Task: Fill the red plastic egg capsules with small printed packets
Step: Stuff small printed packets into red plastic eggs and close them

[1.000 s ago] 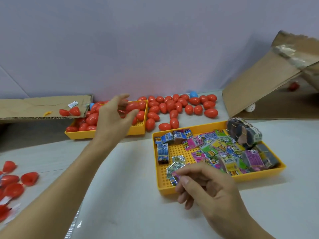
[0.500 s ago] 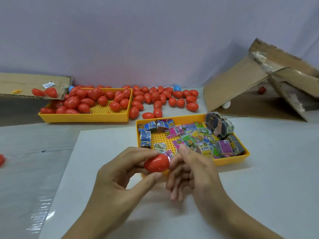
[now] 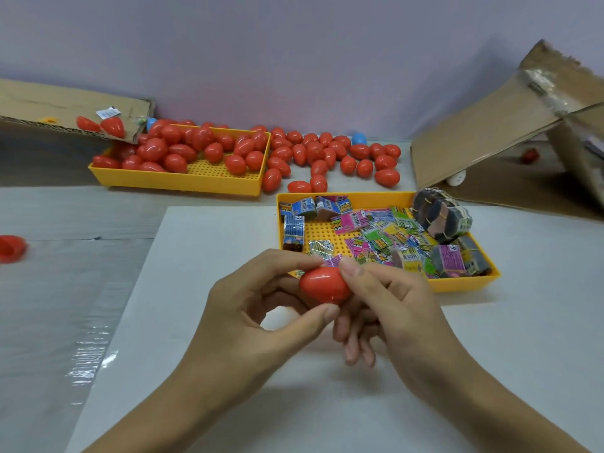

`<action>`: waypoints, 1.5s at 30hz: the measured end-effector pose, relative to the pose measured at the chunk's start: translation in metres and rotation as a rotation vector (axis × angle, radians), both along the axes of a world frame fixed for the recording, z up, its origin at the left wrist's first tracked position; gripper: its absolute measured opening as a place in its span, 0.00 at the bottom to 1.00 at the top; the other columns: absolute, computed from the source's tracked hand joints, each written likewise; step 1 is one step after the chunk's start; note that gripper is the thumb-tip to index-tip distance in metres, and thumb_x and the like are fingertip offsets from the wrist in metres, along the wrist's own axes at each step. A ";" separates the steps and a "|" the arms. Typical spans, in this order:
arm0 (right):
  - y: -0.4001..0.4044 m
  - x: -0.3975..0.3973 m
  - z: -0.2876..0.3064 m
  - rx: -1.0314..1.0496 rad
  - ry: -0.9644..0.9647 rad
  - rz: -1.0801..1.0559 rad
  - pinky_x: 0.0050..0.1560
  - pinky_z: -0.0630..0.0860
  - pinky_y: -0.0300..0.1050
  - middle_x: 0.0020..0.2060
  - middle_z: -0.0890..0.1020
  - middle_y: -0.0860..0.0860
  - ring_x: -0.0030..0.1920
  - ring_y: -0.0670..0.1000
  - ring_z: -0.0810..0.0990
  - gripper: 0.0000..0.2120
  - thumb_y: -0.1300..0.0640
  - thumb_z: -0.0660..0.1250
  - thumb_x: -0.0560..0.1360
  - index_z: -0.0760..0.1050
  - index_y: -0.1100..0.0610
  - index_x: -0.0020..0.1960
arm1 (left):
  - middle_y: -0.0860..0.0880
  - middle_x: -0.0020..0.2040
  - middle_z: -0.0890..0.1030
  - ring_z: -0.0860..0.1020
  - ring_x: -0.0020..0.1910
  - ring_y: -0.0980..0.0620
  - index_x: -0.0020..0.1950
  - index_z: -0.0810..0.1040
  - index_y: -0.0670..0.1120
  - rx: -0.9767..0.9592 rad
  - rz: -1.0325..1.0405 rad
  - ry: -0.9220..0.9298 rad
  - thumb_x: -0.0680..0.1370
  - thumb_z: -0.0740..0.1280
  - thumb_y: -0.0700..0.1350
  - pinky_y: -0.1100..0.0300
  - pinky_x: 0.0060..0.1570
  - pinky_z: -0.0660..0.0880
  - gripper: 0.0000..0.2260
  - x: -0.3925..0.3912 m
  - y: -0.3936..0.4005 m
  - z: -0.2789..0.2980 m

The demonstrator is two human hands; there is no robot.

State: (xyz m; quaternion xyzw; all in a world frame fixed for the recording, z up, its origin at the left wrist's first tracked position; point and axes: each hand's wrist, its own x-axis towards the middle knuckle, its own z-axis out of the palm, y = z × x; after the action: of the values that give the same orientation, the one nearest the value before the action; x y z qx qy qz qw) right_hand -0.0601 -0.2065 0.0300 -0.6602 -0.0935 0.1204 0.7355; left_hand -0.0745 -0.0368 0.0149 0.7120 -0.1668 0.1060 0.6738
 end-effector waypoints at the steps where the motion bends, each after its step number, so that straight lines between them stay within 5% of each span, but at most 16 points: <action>1: -0.001 0.000 0.001 0.004 -0.024 -0.015 0.20 0.69 0.37 0.27 0.81 0.57 0.22 0.54 0.79 0.17 0.43 0.68 0.74 0.79 0.57 0.36 | 0.49 0.44 0.84 0.83 0.39 0.49 0.56 0.81 0.47 -0.012 0.029 0.028 0.70 0.74 0.47 0.62 0.43 0.79 0.15 -0.001 -0.001 0.001; 4: -0.004 -0.002 0.005 0.005 -0.091 -0.066 0.21 0.73 0.40 0.32 0.84 0.58 0.27 0.56 0.83 0.10 0.50 0.73 0.72 0.79 0.57 0.42 | 0.49 0.37 0.83 0.82 0.33 0.51 0.51 0.83 0.50 -0.026 0.122 0.078 0.74 0.67 0.54 0.64 0.38 0.78 0.12 -0.002 -0.002 0.005; 8: -0.004 -0.004 0.004 -0.047 -0.161 -0.091 0.24 0.76 0.41 0.37 0.85 0.57 0.34 0.56 0.85 0.08 0.55 0.74 0.69 0.81 0.53 0.48 | 0.42 0.36 0.80 0.80 0.31 0.42 0.48 0.84 0.47 -0.172 0.076 0.181 0.77 0.62 0.57 0.57 0.33 0.78 0.17 -0.001 0.001 0.010; 15: -0.008 -0.005 0.003 -0.208 -0.401 -0.053 0.35 0.81 0.43 0.47 0.85 0.47 0.47 0.53 0.85 0.16 0.61 0.75 0.70 0.81 0.48 0.55 | 0.40 0.32 0.82 0.81 0.30 0.44 0.42 0.82 0.48 -0.203 0.058 0.258 0.73 0.68 0.58 0.59 0.32 0.78 0.14 0.002 0.002 0.012; 22: -0.009 -0.001 0.003 -0.028 -0.228 -0.075 0.30 0.80 0.45 0.44 0.85 0.55 0.42 0.52 0.84 0.15 0.66 0.67 0.71 0.83 0.54 0.54 | 0.47 0.41 0.86 0.84 0.37 0.50 0.46 0.84 0.51 -0.176 0.095 0.188 0.65 0.76 0.51 0.64 0.39 0.80 0.12 -0.001 0.000 0.014; 27: -0.010 0.002 0.010 -0.028 -0.063 -0.018 0.25 0.77 0.44 0.36 0.84 0.56 0.36 0.55 0.84 0.11 0.52 0.65 0.74 0.83 0.56 0.48 | 0.47 0.47 0.85 0.85 0.47 0.49 0.51 0.83 0.46 -0.177 0.016 0.124 0.66 0.79 0.42 0.64 0.46 0.80 0.15 -0.002 0.000 0.011; 35: -0.010 -0.001 0.010 -0.009 -0.112 -0.023 0.26 0.77 0.43 0.37 0.85 0.57 0.33 0.54 0.84 0.09 0.53 0.71 0.71 0.83 0.53 0.51 | 0.45 0.51 0.83 0.83 0.53 0.45 0.53 0.80 0.46 -0.192 -0.004 0.100 0.68 0.76 0.41 0.60 0.50 0.80 0.15 -0.003 -0.001 0.007; 39: -0.004 -0.008 0.002 -0.163 -0.290 -0.187 0.29 0.79 0.44 0.41 0.85 0.51 0.39 0.53 0.85 0.14 0.52 0.78 0.67 0.83 0.48 0.52 | 0.45 0.48 0.84 0.84 0.50 0.47 0.50 0.79 0.45 -0.243 0.075 0.162 0.69 0.74 0.38 0.63 0.45 0.80 0.12 -0.004 -0.004 0.005; 45: 0.000 -0.015 -0.001 -0.394 -0.681 -0.266 0.32 0.78 0.37 0.44 0.81 0.45 0.43 0.51 0.82 0.14 0.55 0.78 0.69 0.79 0.51 0.52 | 0.46 0.49 0.86 0.85 0.51 0.49 0.52 0.85 0.51 -0.210 0.014 0.223 0.69 0.73 0.52 0.64 0.48 0.80 0.13 -0.006 -0.006 0.011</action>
State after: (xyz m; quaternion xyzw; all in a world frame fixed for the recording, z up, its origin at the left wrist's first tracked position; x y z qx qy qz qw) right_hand -0.0751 -0.2067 0.0289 -0.7969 -0.2203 -0.1853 0.5312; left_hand -0.0805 -0.0425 0.0257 0.6460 -0.0738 0.0480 0.7582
